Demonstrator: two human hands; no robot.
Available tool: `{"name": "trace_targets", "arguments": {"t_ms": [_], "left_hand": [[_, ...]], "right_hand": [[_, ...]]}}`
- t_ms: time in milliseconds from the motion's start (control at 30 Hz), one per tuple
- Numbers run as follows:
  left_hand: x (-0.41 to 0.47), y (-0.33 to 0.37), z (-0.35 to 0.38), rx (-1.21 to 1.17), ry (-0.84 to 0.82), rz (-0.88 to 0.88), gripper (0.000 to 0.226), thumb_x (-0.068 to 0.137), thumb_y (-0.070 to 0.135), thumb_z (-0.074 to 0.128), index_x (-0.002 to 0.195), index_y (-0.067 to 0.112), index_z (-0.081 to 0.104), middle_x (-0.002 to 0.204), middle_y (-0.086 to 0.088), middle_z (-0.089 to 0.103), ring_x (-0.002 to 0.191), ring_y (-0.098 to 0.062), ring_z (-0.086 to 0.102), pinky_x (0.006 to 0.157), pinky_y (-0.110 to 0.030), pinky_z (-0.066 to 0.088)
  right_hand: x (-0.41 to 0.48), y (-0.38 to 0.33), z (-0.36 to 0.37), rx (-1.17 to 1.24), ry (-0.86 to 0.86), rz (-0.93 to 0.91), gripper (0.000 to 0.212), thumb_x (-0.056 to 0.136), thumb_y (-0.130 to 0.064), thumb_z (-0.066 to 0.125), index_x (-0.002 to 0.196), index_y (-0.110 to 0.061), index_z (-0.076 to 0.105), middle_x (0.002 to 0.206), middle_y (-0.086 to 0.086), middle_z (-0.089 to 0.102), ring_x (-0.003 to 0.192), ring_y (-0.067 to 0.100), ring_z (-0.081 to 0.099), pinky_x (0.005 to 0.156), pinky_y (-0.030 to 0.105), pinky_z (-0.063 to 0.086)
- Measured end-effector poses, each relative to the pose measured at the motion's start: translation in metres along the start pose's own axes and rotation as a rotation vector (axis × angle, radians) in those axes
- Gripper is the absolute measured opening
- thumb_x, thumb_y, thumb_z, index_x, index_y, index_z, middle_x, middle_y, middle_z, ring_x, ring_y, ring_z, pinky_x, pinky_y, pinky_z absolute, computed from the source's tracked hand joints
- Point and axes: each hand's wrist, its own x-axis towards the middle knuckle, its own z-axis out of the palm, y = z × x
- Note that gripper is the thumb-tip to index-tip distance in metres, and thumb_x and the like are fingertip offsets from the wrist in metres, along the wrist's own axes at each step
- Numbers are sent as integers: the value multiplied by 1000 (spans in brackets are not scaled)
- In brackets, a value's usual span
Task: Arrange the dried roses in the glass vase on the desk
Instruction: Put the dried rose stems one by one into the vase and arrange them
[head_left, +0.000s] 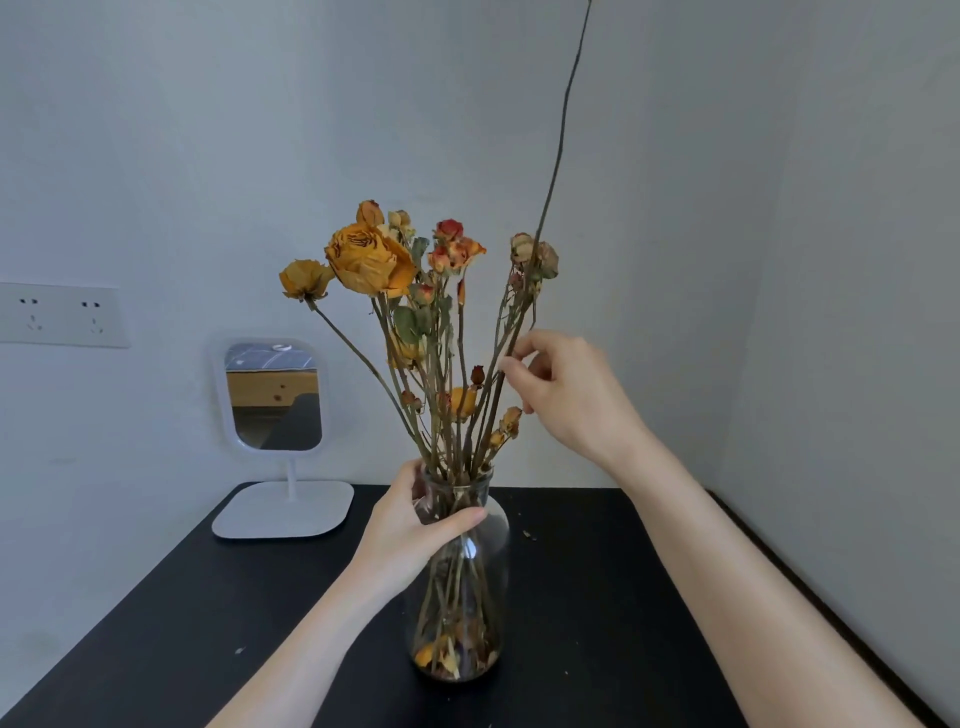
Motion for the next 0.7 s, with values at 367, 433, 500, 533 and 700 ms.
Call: {"name": "trace_targets", "arguments": {"t_ms": [367,433,500,533,700], "left_hand": [[-3,2,-3,15,-51,29,76,60,54,75,126,29,45,120,18,59,112,0,54,98,-25,42],[-3,3,-2,12,-54,31,76,58,58,72,124,31,47,117,20,59,110,2,54,95,-21,42],[-4,3,-2,13,-55,32,73,56,60,71,120,34,48,114,23,60,107,6,54,91,-15,42],[-4,3,-2,13,-57,33,72,56,61,70,119,36,49,113,24,60,105,9,54,88,-12,41],[-4,1,-4,25,-66,30,65,58,62,71,116,41,49,110,27,61,103,13,54,83,-10,41]], "right_hand": [[9,3,14,-125,-96,52,19,89,-31,59,96,-16,68,59,-6,54,53,10,53,51,25,45],[7,5,17,-129,-113,77,18,88,-31,60,94,-16,69,60,-7,53,53,9,51,52,24,42],[6,7,18,-171,-147,94,17,87,-29,62,91,-15,69,60,-8,51,53,8,48,51,23,39],[6,8,18,-197,-173,101,17,87,-29,62,90,-14,69,60,-7,50,54,7,47,50,22,38],[10,2,7,1,-97,144,17,87,-36,60,90,-19,65,55,-9,51,46,2,49,50,17,36]]}}
